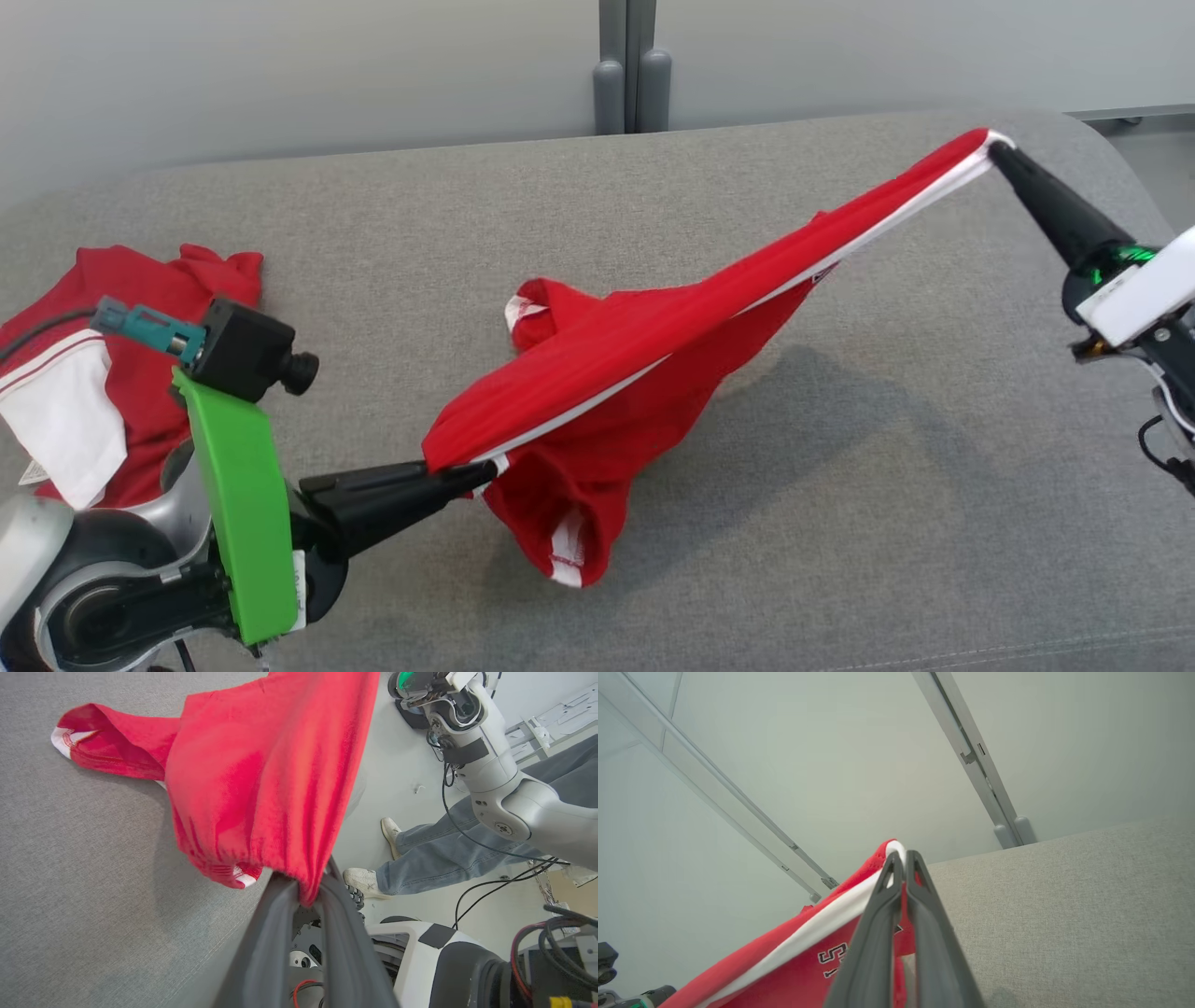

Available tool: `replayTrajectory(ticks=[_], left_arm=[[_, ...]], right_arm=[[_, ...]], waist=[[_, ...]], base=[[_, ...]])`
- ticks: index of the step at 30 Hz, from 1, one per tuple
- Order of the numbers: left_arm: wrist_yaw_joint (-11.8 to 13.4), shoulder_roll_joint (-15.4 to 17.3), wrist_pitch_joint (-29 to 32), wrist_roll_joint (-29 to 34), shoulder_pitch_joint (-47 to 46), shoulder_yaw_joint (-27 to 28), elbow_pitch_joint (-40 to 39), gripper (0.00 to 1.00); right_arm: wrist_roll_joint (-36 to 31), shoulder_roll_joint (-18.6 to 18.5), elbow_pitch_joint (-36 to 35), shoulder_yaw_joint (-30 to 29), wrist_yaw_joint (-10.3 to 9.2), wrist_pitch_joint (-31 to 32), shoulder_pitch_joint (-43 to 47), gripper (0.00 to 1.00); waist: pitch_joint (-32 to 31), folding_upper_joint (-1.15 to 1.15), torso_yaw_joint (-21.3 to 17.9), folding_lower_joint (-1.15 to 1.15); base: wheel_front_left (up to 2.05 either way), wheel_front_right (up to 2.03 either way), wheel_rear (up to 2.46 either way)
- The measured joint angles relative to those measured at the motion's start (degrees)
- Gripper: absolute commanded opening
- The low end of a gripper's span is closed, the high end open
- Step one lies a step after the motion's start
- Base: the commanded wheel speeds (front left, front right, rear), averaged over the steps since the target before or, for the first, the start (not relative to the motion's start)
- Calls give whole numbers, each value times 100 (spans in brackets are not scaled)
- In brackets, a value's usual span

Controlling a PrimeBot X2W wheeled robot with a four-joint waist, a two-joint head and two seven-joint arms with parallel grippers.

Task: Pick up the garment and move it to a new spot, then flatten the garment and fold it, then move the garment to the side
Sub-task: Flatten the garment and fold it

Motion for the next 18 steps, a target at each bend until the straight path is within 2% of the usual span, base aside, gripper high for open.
replayTrajectory(ticks=[3,7,8,9,11,12,17,18], left_arm=[[49,11,88,-214,-68,37,-130,0],[202,171,232,-174,-64,-62,57,1],[229,182,281,-175,-58,-141,125,4],[264,174,302,-169,-36,-210,215,12],[313,174,360,-60,-18,-400,465,18],[339,172,385,46,-6,-499,632,29],[402,142,357,700,12,-738,1419,40],[402,142,357,700,12,-738,1419,44]], right_arm=[[310,-64,-358,-167,-1,102,-1,0],[494,-49,-489,-148,-8,283,86,0],[501,-29,-479,-108,-53,316,169,0],[501,11,-458,-60,-122,330,254,0],[491,133,-371,53,-234,338,404,0],[476,247,-309,96,-305,310,454,0],[92,825,-27,361,-609,-43,485,0],[92,825,-27,361,-609,-43,485,0]], waist=[[9,0,-58,0],[94,0,-118,0],[132,0,-130,0],[175,0,-140,0],[280,0,-158,0],[338,0,-166,0],[666,0,-209,0],[666,0,-209,0]], base=[[0,0,0],[0,0,0],[0,0,0],[0,0,0],[0,0,0],[0,0,0],[0,0,0],[0,0,0]])
